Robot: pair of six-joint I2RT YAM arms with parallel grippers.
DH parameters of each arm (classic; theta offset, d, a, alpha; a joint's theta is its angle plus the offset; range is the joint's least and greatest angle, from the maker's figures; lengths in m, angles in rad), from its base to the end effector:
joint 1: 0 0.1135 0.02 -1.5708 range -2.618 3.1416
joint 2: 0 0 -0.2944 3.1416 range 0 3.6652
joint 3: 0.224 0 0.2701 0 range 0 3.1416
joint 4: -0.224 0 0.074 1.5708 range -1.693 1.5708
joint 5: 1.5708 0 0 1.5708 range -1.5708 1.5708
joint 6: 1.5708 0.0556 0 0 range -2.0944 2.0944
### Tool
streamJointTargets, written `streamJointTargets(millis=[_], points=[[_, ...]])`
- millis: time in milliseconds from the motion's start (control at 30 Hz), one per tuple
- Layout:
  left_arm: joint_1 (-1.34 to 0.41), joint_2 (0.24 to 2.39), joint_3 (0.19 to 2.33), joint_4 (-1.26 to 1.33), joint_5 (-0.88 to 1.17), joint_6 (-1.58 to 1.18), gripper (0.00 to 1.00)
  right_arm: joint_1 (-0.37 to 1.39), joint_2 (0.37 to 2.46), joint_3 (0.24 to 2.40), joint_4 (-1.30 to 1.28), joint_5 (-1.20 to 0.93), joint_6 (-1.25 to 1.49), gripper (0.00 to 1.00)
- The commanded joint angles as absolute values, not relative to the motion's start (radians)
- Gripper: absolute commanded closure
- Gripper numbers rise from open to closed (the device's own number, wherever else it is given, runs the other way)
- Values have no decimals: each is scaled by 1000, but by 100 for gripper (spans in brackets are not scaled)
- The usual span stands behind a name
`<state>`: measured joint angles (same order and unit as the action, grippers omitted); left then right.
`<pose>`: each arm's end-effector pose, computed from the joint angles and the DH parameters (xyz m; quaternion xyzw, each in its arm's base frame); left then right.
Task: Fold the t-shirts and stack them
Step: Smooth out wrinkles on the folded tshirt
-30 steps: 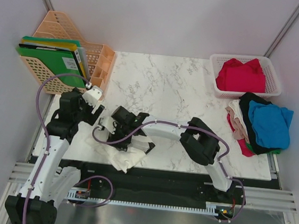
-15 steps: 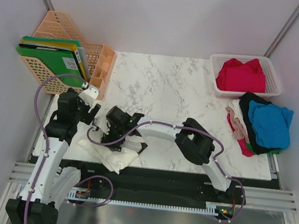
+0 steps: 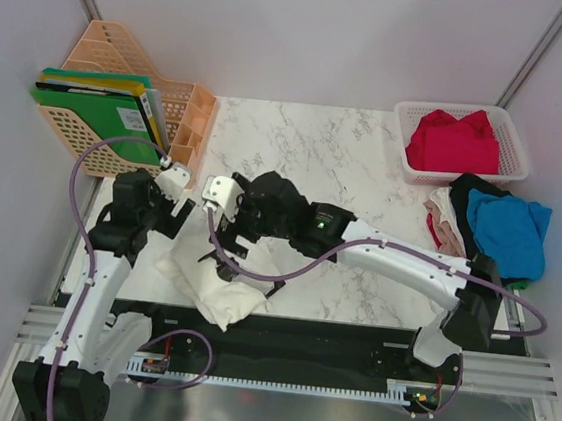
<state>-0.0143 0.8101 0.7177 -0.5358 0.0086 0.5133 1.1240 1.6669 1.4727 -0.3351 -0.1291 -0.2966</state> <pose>0.1896 -0.0032 0.2860 0.2342 0.8596 0.1084 0.4409 0.1792 0.3906 0.3494 -0.5888 0.6354 0.2508 0.4321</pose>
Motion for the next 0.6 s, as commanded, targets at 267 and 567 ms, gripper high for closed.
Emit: streamJointTargets(millis=[267, 567], points=[[-11, 914, 681, -601, 167, 480, 0, 542, 1471, 1431, -454, 358, -243, 2], [-9, 971, 676, -534, 196, 476, 0, -50, 1349, 1250, -566, 108, -81, 2]])
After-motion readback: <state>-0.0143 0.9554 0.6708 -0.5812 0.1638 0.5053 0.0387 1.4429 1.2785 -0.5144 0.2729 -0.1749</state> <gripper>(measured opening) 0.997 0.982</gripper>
